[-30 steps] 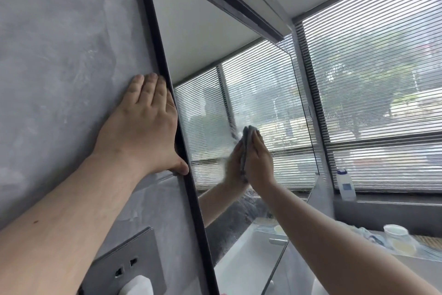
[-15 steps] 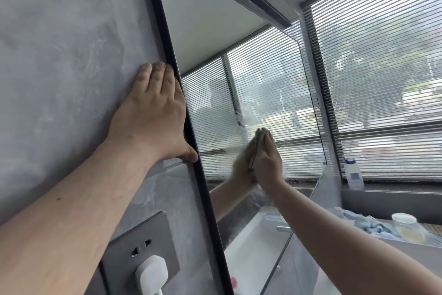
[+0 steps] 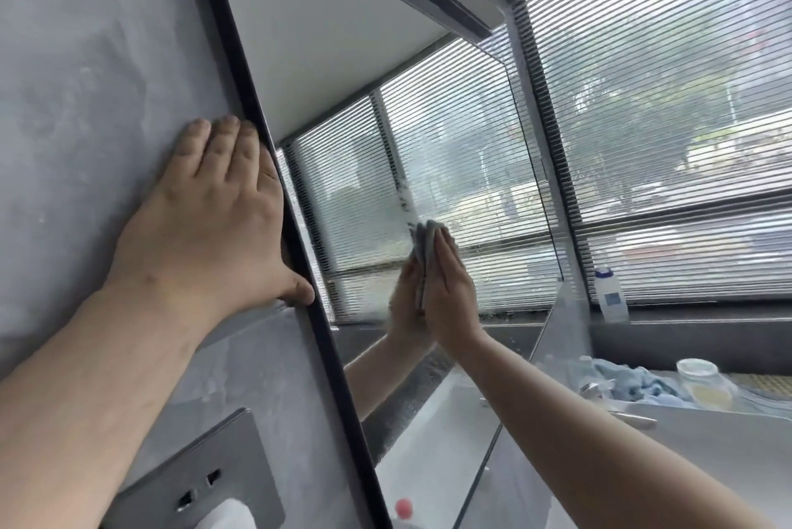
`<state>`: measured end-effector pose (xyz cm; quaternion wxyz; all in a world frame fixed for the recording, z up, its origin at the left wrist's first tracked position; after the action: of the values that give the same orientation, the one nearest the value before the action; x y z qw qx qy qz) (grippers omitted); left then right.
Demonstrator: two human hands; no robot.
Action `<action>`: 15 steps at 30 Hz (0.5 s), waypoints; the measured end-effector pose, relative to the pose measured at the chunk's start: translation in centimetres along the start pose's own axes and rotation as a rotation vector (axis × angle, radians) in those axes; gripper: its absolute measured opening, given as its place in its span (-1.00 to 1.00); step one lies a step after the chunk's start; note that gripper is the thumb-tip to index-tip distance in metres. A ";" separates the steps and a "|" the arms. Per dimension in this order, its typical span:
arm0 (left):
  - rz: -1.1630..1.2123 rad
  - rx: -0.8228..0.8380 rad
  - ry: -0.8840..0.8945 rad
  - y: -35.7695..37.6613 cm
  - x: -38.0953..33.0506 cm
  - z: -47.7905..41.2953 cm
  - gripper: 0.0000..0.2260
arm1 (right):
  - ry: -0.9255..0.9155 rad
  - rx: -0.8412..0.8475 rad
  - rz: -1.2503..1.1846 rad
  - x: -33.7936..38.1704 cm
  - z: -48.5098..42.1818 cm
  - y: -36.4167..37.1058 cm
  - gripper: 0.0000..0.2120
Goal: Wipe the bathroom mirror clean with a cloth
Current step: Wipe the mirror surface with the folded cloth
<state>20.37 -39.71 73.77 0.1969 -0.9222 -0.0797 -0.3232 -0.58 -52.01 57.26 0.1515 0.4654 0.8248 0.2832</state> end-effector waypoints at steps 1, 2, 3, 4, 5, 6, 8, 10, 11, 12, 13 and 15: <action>0.004 -0.004 -0.002 -0.1 0.0 0.0 0.40 | 0.066 -0.141 0.066 1.0 0.9 -1.6 -0.41; 0.004 -0.004 -0.005 -0.1 0.0 -0.1 0.40 | 0.070 -0.270 0.413 2.8 2.3 -2.6 -0.30; 0.004 0.000 -0.007 -0.1 0.0 0.0 0.40 | 0.086 -0.297 0.885 4.4 2.0 -3.7 -0.18; 0.005 0.001 -0.008 0.0 0.0 0.0 0.40 | 0.219 -0.375 1.014 3.8 1.8 -6.2 -0.22; 0.002 0.004 -0.007 0.0 0.1 0.0 0.40 | 0.296 -0.466 1.167 4.4 3.0 -8.9 -0.43; -0.001 0.008 -0.006 -0.1 0.0 0.1 0.39 | 0.299 -0.529 1.165 5.0 4.5 -11.3 -0.59; 0.000 0.003 -0.004 -0.2 0.0 0.3 0.38 | 0.309 -0.606 1.127 5.0 6.2 -14.2 -0.57; -0.002 -0.012 -0.008 -0.2 0.1 0.3 0.37 | 0.332 -0.613 1.083 4.4 6.2 -14.7 -0.58; 0.003 -0.014 -0.010 -0.1 0.2 0.3 0.38 | 0.353 -0.618 1.048 4.3 5.9 -14.2 -0.60; 0.008 -0.013 -0.010 -0.1 0.2 0.3 0.38 | 0.340 -0.622 1.006 4.3 5.1 -13.7 -0.61; 0.010 -0.013 -0.009 -0.1 0.2 0.3 0.38 | 0.321 -0.589 1.008 4.1 4.3 -12.8 -0.61; 0.006 -0.018 -0.002 -0.1 0.1 0.2 0.38 | 0.267 -0.558 1.070 3.6 2.4 -12.2 -0.56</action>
<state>20.56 -39.51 73.71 0.1895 -0.9244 -0.0744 -0.3226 -9.57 -53.08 48.04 -0.0001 0.7179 0.3836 0.5810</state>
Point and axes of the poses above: each hand's wrist, its own z-axis away from the middle knuckle, its own y-axis out of the palm, x = y × z, the point moved 7 cm from there along -z, towards the middle knuckle
